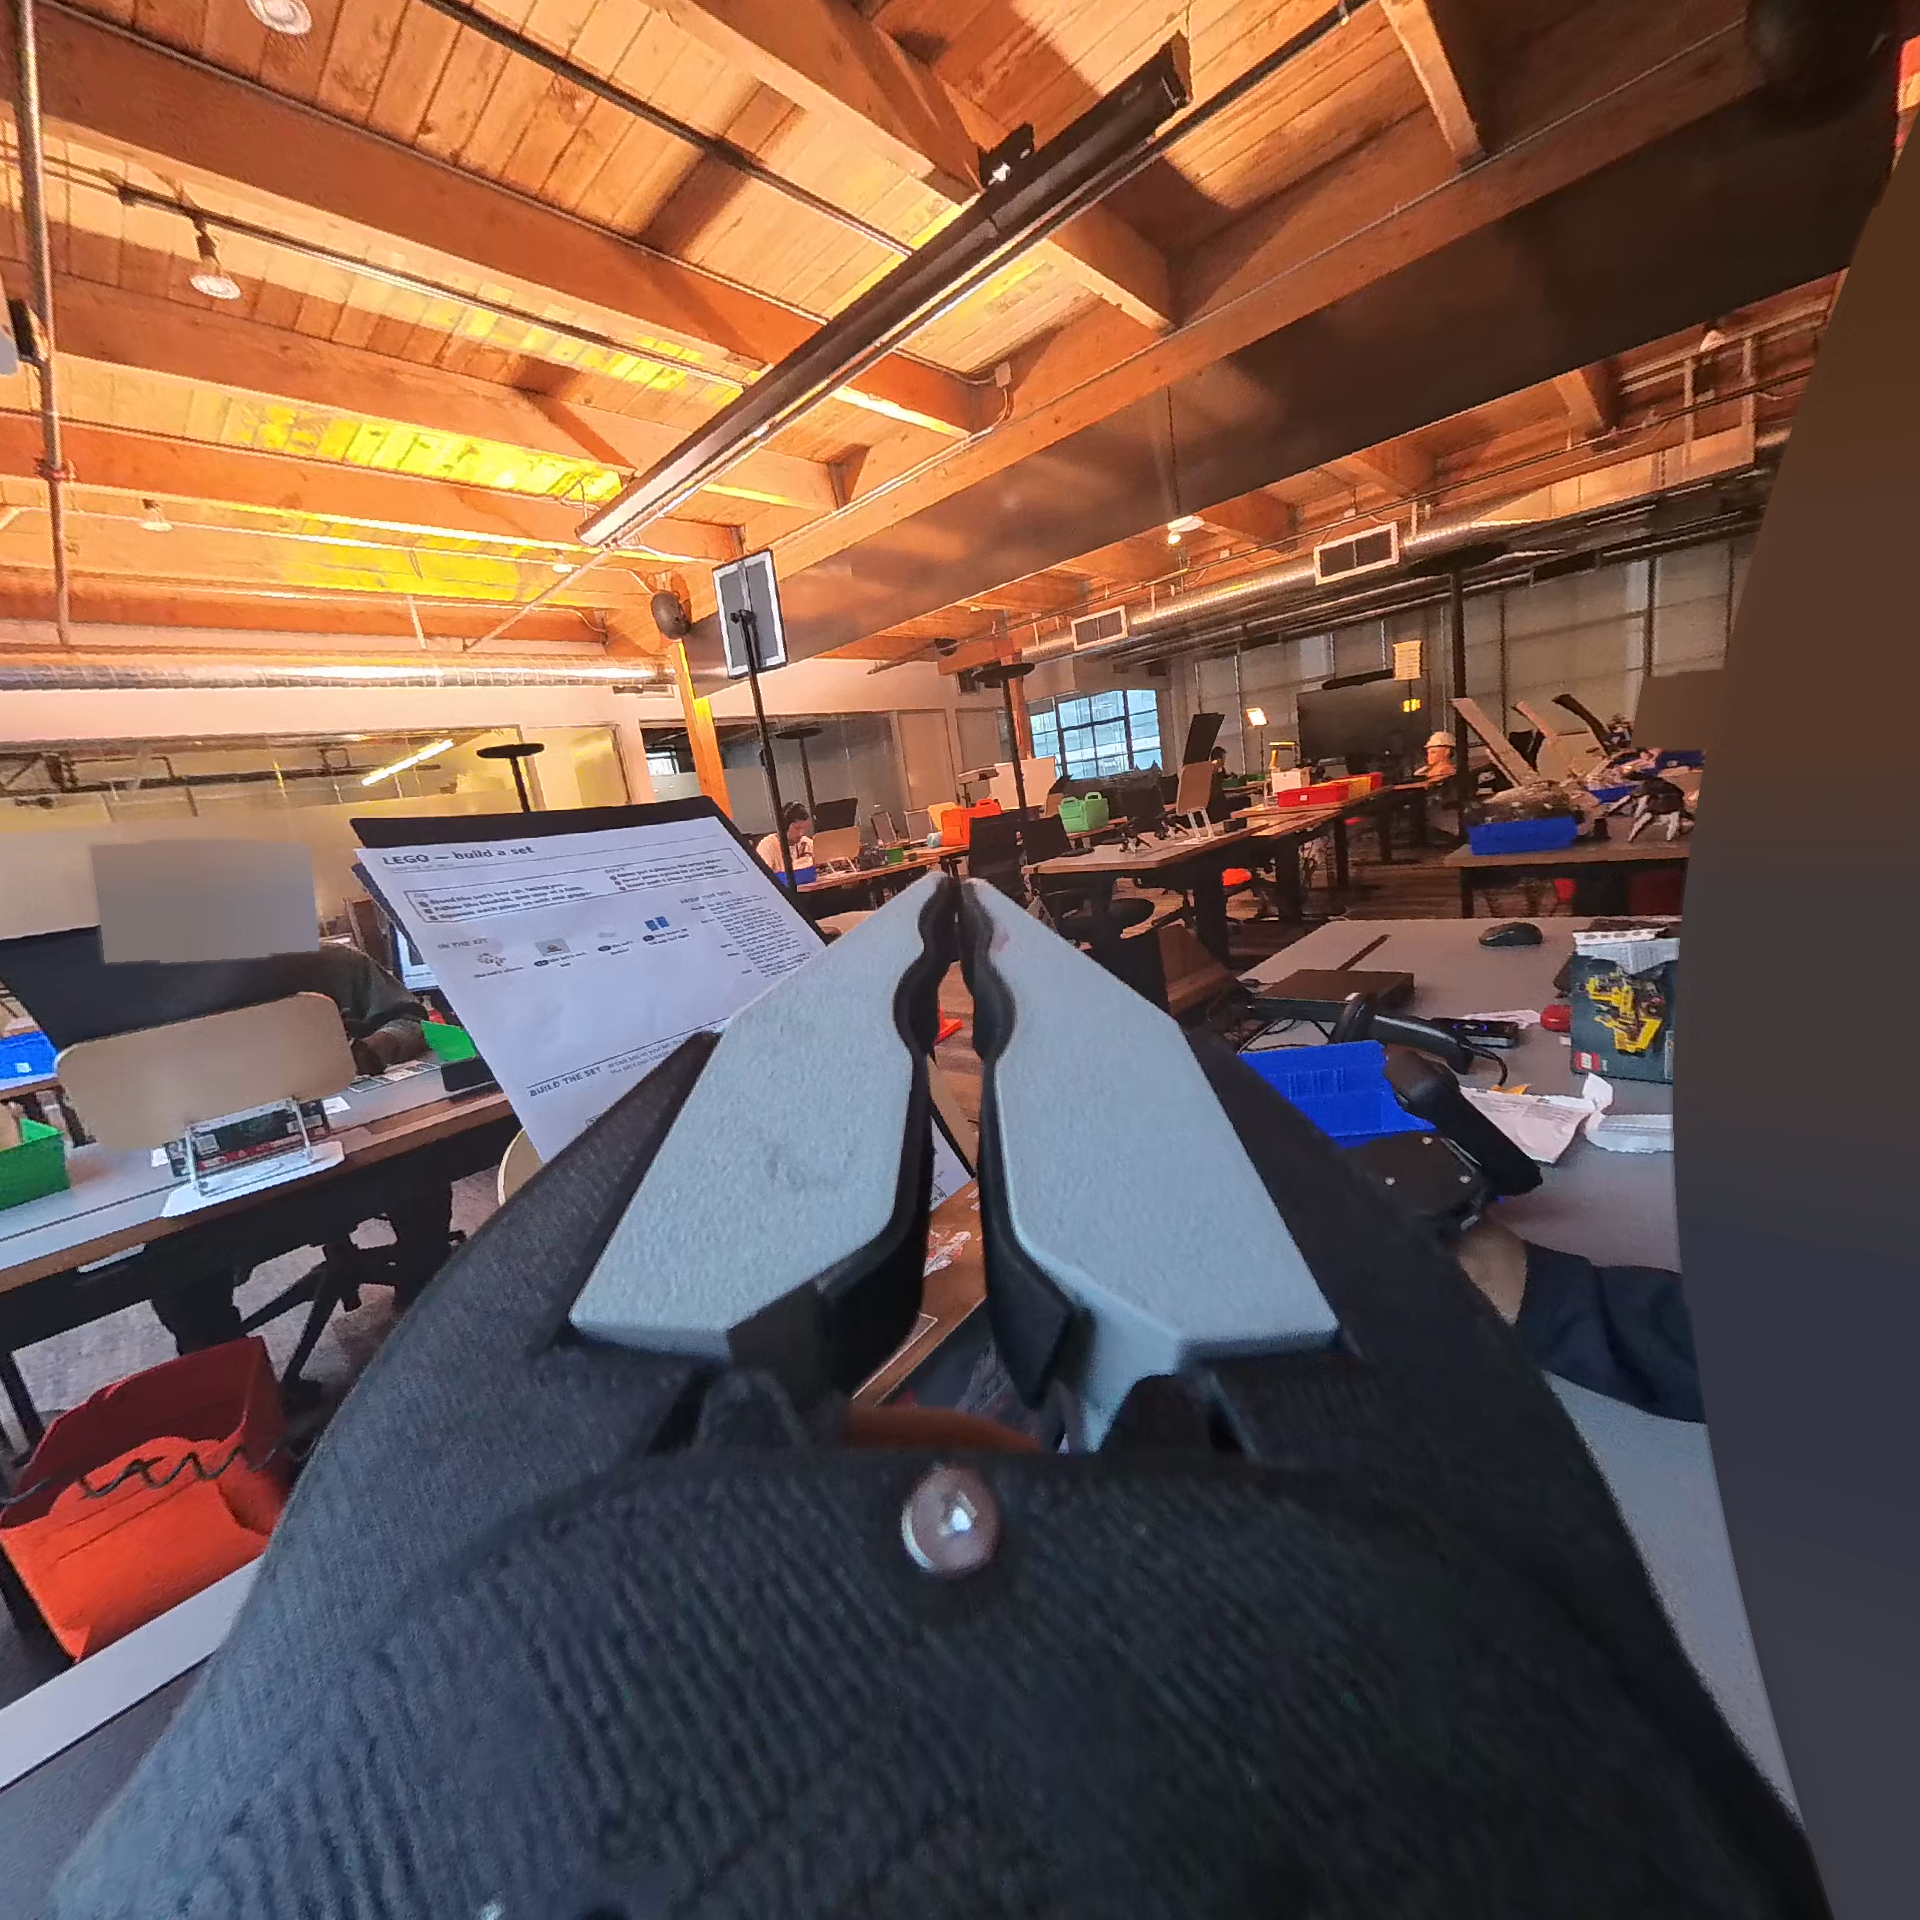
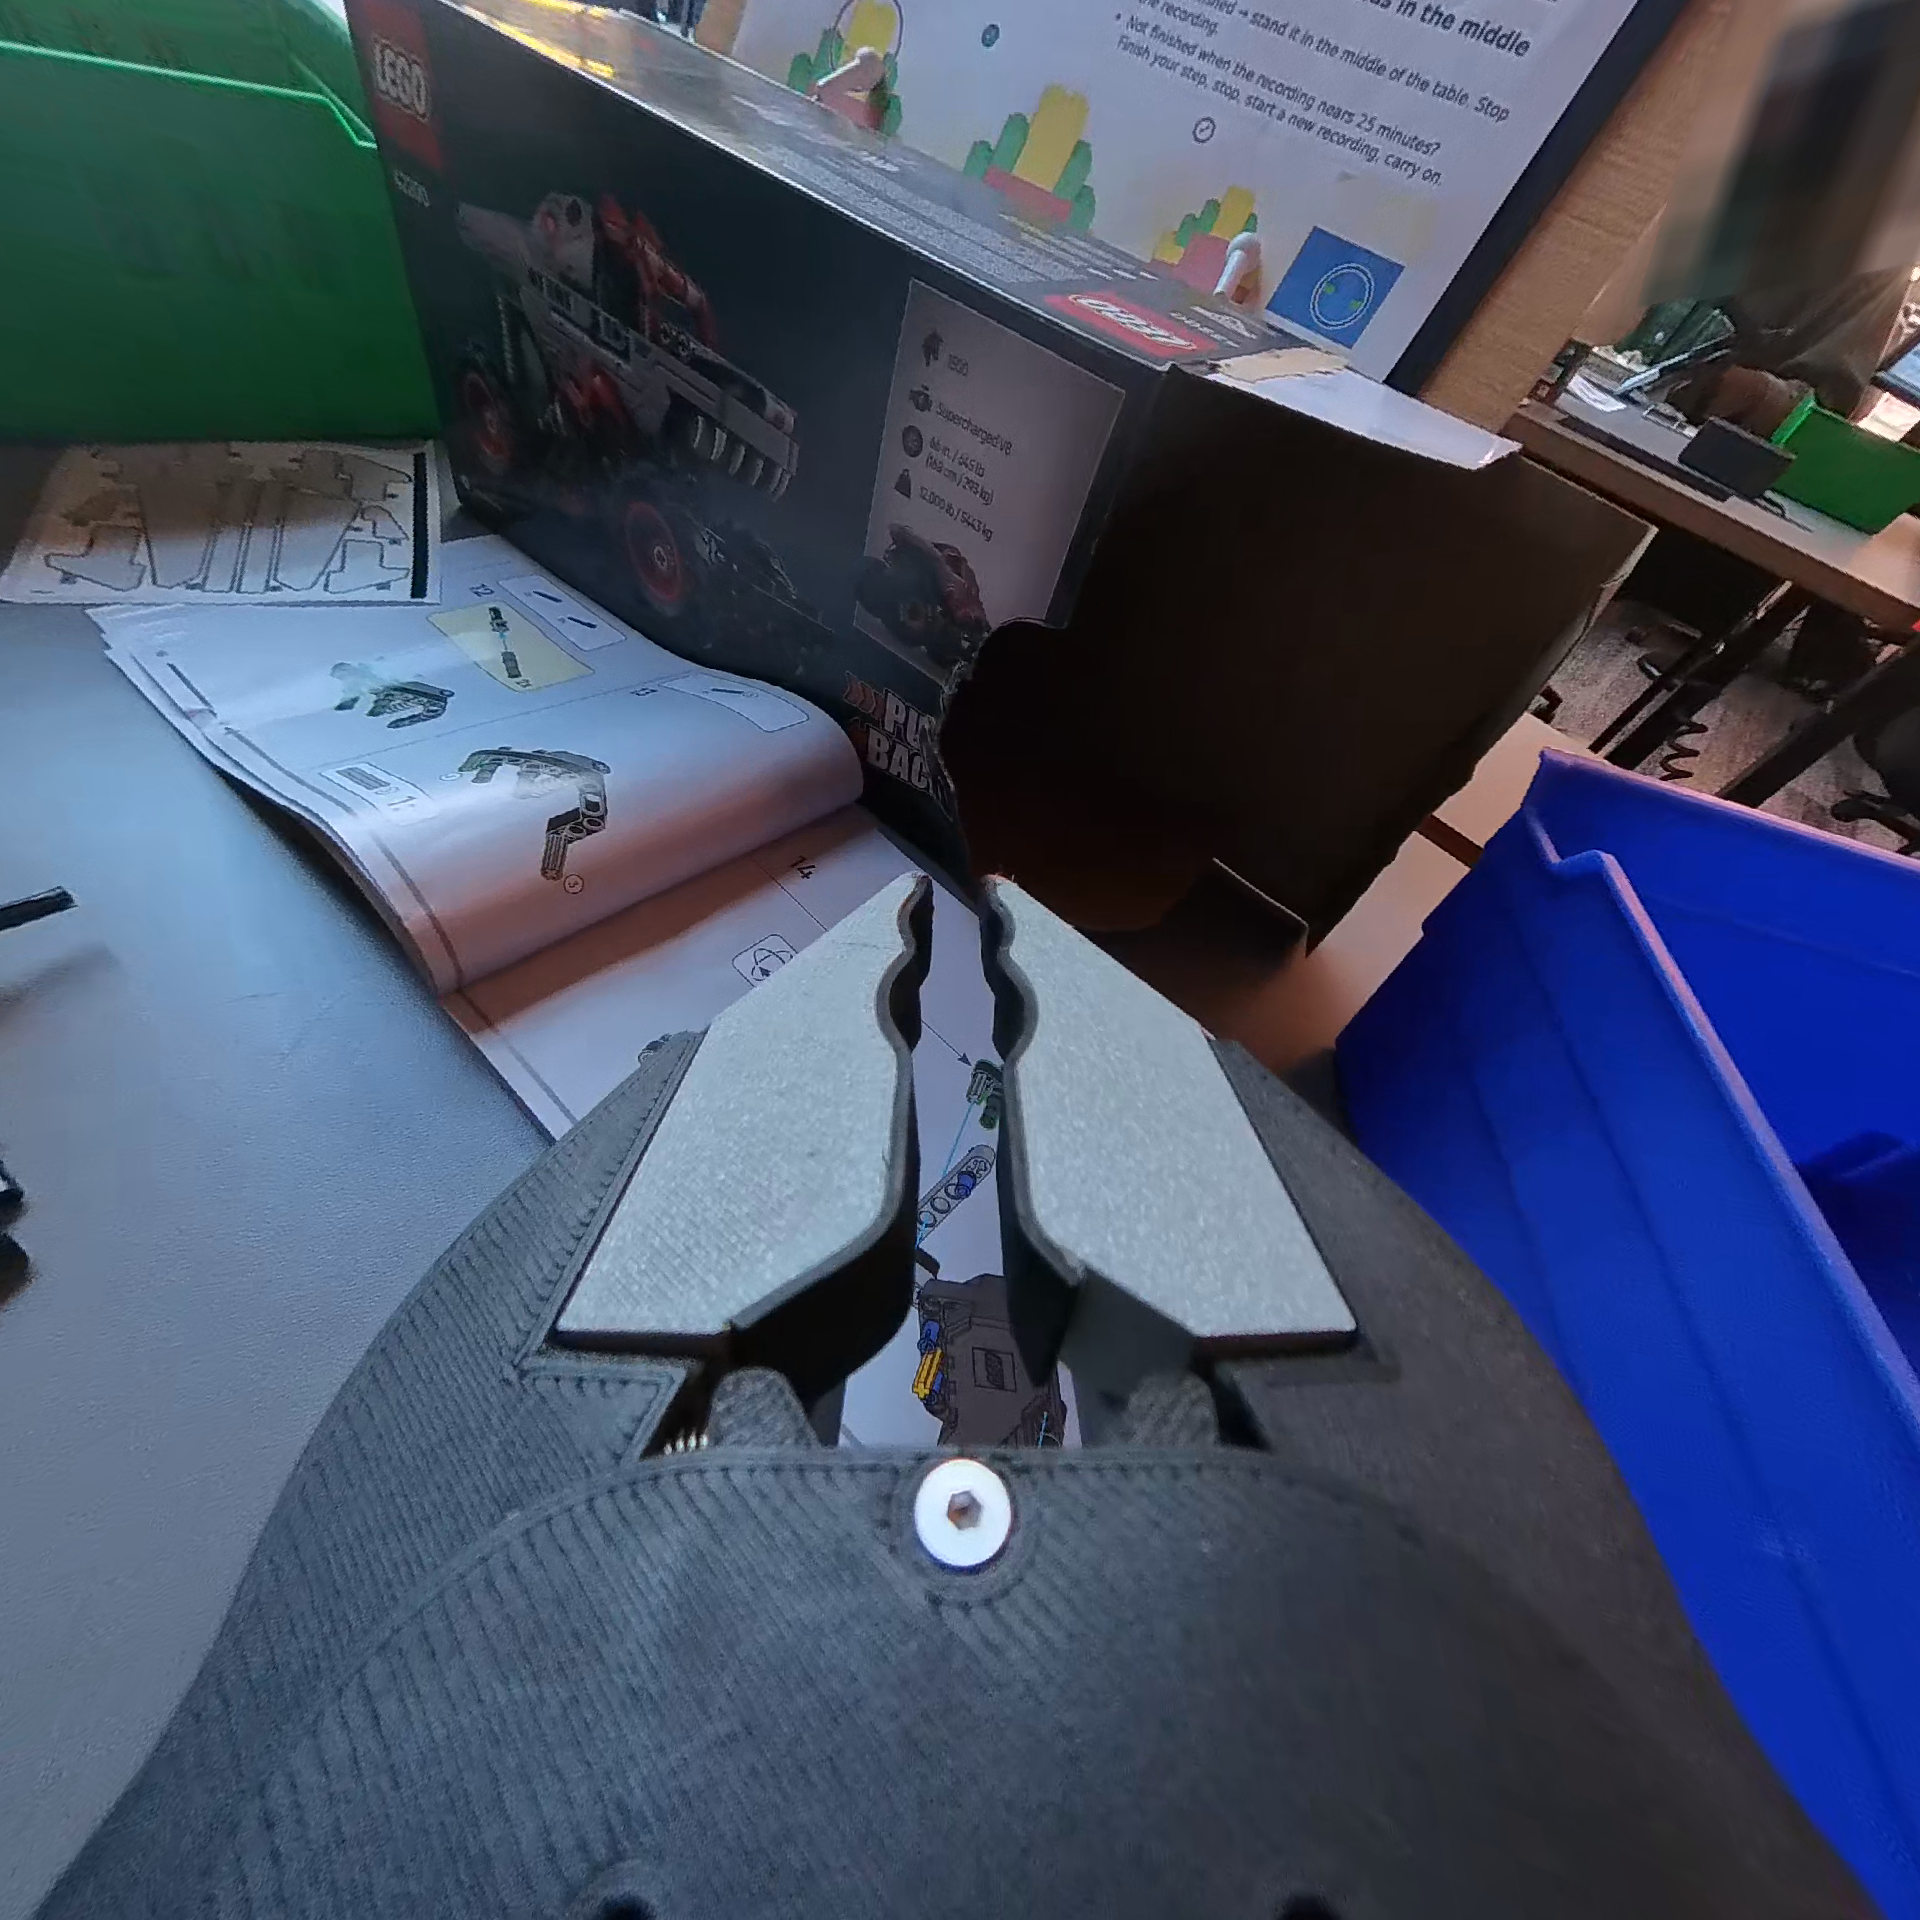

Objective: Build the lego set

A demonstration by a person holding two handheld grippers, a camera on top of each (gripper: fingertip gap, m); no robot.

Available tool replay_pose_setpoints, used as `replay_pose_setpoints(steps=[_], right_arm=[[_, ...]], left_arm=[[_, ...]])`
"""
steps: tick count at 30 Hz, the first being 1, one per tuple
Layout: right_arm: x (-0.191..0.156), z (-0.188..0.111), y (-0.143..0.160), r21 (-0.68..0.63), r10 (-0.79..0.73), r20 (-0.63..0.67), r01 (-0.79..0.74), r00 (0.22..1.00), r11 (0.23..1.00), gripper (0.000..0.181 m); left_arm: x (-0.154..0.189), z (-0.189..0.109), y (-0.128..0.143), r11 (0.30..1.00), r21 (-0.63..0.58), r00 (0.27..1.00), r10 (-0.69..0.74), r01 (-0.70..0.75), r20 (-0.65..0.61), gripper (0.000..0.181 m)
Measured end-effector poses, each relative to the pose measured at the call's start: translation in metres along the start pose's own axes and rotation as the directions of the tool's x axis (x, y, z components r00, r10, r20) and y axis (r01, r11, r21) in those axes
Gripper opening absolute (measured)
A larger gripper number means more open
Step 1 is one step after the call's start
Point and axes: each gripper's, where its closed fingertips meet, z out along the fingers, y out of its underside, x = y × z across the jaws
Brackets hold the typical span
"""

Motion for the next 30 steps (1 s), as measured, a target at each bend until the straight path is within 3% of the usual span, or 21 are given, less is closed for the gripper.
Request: replay_pose_setpoints(steps=[13,15,17,19,23,27,30], right_arm=[[0.000,0.000,0.000,-0.002,-0.004,0.002,0.004,1.000,1.000,0.005],[0.000,0.000,0.000,-0.001,-0.004,0.003,0.004,1.000,1.000,0.005],[0.000,0.000,-0.001,0.002,-0.003,0.004,0.003,1.000,1.000,0.005],[0.000,0.000,0.000,0.001,-0.001,0.005,0.001,1.000,1.000,0.005],[0.000,0.001,0.001,-0.007,-0.006,0.000,0.006,1.000,1.000,0.005],[0.000,0.001,0.002,-0.011,-0.004,-0.004,0.004,1.000,1.000,0.005],[0.000,0.001,0.003,-0.014,-0.004,-0.005,0.004,1.000,1.000,0.006]], left_arm=[[0.000,0.003,0.006,1.000,-0.024,1.000,0.014,-0.014,-0.005,0.000],[-0.003,0.005,0.016,0.995,-0.077,0.998,0.055,-0.056,-0.011,0.000],[-0.010,0.006,0.044,0.966,-0.215,0.989,0.137,-0.145,-0.050,0.000],[-0.022,0.001,0.085,0.892,-0.400,0.977,0.183,-0.211,-0.108,0.008],[-0.051,-0.018,0.163,0.666,-0.695,0.960,0.235,-0.272,-0.150,0.019],[-0.068,-0.039,0.222,0.426,-0.854,0.945,0.253,-0.300,-0.205,0.021],[-0.083,-0.058,0.255,0.302,-0.917,0.958,0.197,-0.262,-0.209,0.022]])
